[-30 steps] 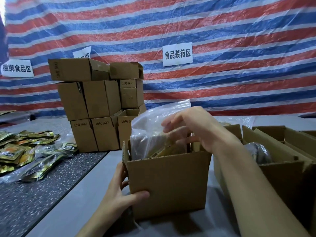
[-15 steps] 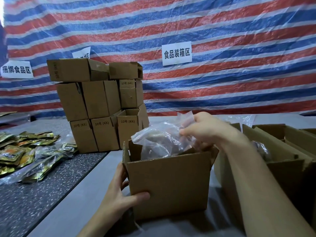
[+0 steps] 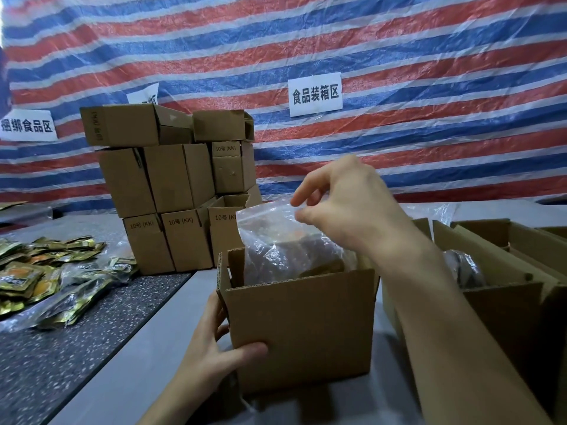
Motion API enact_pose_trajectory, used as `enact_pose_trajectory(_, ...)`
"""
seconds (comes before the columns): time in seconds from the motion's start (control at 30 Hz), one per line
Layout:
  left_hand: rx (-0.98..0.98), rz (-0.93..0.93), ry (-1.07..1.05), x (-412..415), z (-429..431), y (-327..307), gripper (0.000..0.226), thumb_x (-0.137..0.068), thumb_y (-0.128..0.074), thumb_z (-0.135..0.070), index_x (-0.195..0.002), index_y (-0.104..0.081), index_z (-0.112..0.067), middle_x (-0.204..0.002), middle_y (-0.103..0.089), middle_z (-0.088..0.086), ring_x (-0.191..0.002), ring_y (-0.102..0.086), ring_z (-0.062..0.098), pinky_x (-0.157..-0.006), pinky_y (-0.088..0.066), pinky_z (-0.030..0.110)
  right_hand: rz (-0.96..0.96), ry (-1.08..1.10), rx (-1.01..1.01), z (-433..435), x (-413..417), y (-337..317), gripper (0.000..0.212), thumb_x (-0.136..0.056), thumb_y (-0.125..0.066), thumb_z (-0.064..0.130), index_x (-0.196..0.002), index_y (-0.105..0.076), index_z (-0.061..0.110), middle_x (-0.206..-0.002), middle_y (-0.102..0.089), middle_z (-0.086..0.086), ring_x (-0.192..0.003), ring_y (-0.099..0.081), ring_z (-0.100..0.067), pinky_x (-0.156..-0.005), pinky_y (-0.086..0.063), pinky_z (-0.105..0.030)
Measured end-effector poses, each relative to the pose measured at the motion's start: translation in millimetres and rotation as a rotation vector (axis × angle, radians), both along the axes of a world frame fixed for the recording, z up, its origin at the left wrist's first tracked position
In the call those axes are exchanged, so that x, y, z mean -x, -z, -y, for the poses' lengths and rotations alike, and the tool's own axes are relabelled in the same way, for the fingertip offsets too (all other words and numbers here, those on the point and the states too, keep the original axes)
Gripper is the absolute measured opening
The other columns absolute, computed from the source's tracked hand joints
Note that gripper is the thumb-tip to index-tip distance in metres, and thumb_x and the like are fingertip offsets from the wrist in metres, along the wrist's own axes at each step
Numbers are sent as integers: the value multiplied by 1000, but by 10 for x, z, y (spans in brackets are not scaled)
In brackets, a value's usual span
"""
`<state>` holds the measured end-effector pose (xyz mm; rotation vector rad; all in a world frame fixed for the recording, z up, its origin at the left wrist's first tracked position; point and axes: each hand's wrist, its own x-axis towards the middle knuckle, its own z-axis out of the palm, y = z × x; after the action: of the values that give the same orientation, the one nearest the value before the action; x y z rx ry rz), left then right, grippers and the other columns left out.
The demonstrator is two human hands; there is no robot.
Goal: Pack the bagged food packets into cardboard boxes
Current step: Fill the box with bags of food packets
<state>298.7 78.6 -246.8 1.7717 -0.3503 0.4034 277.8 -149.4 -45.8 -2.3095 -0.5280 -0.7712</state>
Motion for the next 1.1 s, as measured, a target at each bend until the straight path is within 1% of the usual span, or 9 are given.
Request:
enact_pose_trajectory(0.13, -5, -4, 5, -1, -9, 1, 88, -52, -92, -41, -133, -56, -37, -127, -69, -2, -120, -64, 16, -96, -46, 40, -31, -1, 41, -101, 60, 4, 6, -88, -74, 32, -83, -77, 29, -69, -62, 16, -69, -61, -4, -71, -57, -31)
enact_pose_trajectory(0.23, -10, -9, 1, -4, -10, 2, 93, -53, -92, -42, -136, -54, -27, -127, -69, 0, -121, -64, 19, -100, -47, 47, -289, 24, 202, -147, 3, 77, 25, -96, -61, 46, -100, -75, 26, -87, -70, 7, -81, -66, -11, -78, -60, -37)
enact_pose_trajectory(0.37, 6, -7, 16, -9, -2, -13, 89, -53, -92, -46, -134, -56, -39, -127, -70, 0, -121, -64, 20, -99, -49, 45, -521, 16, 406, -209, -147, 249, 43, -100, -48, 54, -118, -70, 23, -108, -68, 1, -101, -62, -17, -92, -53, -37)
enact_pose_trajectory(0.63, -1, -13, 10, 5, 3, -29, 76, -54, -91, -46, -123, -59, -48, -125, -70, -5, -119, -65, 16, -97, -49, 42, -627, 43, 474, -207, -234, 311, 58, -103, -33, 60, -143, -53, 22, -141, -57, -4, -128, -53, -24, -101, -42, -37)
enact_pose_trajectory(0.8, -20, -24, 1, 16, -2, -26, 95, -51, -92, -50, -136, -53, -32, -126, -70, -8, -119, -65, 13, -95, -49, 35, -660, 88, 482, -213, -228, 302, 65, -100, -31, 65, -137, -56, 18, -144, -54, -7, -130, -52, -28, -104, -41, -42)
enact_pose_trajectory(0.87, -27, -29, -7, 21, -4, -27, 95, -50, -92, -50, -134, -54, -28, -123, -71, -9, -117, -65, 13, -92, -48, 33, -650, 99, 499, -230, -212, 301, 62, -100, -31, 66, -127, -60, 19, -141, -55, -8, -128, -52, -30, -109, -39, -46)
enact_pose_trajectory(0.93, -37, -26, -10, 31, 3, -34, 94, -50, -90, -48, -134, -54, -27, -122, -71, -10, -117, -65, 12, -92, -48, 34, -603, 90, 484, -234, -212, 295, 51, -100, -33, 65, -93, -58, 20, -109, -64, -5, -111, -57, -27, -109, -35, -50)
enact_pose_trajectory(1.0, -41, -25, -11, 37, 5, -40, 93, -52, -88, -46, -136, -53, -26, -123, -71, -9, -118, -65, 13, -94, -48, 37, -567, 74, 448, -238, -201, 261, 49, -100, -36, 62, -71, -45, 24, -75, -48, 4, -81, -50, -18, -93, -34, -43)
enact_pose_trajectory(1.1, -37, -23, -8, 47, 11, -51, 94, -53, -88, -43, -137, -53, -25, -126, -70, -8, -119, -64, 15, -97, -48, 41, -553, 40, 416, -227, -215, 242, 42, -101, -43, 50, -67, -41, 25, -67, -40, 5, -62, -39, -13, -69, -35, -32)
